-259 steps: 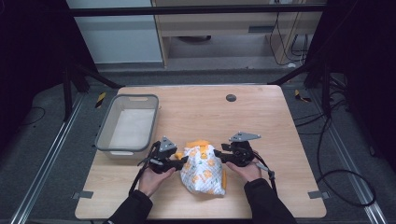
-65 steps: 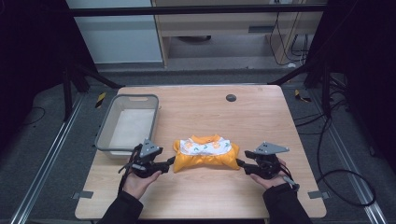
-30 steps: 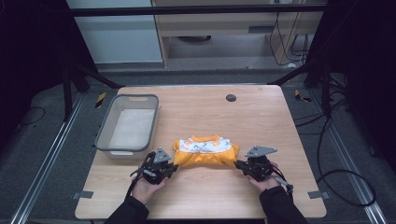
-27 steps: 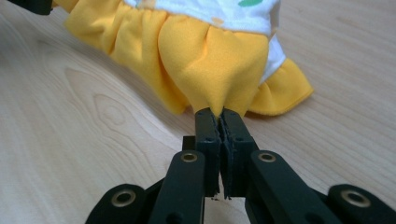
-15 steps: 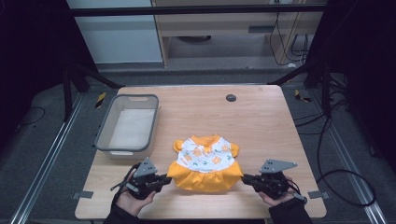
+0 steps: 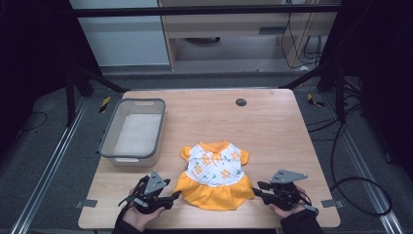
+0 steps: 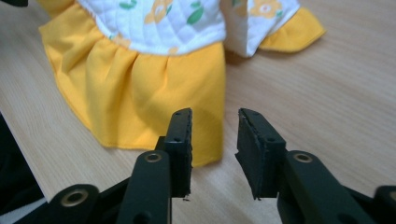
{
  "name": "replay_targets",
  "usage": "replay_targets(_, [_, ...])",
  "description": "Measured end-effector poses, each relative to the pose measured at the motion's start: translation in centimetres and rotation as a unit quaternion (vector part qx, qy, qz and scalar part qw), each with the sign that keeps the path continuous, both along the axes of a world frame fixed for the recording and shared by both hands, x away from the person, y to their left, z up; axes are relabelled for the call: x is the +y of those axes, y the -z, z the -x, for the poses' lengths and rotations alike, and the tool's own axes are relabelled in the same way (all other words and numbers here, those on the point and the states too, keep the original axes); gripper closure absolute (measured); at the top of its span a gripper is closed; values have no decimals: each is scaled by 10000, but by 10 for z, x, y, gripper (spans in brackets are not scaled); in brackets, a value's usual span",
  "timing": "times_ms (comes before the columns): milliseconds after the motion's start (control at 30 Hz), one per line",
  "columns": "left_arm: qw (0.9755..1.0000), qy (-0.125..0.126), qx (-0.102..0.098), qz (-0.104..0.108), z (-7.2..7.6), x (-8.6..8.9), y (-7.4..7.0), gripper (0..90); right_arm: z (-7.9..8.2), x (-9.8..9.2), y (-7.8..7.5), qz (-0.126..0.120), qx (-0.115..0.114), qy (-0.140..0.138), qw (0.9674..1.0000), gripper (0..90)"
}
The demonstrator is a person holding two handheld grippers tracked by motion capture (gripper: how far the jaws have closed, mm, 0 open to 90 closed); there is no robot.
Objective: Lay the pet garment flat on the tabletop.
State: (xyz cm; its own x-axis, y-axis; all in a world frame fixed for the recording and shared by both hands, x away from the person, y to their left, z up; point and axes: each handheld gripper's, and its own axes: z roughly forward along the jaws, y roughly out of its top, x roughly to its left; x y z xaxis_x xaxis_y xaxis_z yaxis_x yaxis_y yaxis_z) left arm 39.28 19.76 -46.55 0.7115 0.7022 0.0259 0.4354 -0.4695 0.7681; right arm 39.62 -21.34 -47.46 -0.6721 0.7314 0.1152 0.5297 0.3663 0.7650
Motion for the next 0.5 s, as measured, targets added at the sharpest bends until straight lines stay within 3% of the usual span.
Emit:
replay_targets(133, [9998,-50,-20,175,4,9,-5,382,1,-1,-5,-115,-181,82,9997,603])
replay_targets(233, [9990,-131,53,426,6,17,-11,392,0,-2,-8,-200,-323,131,9992,585])
replay_targets(500, [9989,-273,-106,372,-12,18,-23,393,-9,-3,-19,-423,-642,309,9966,516])
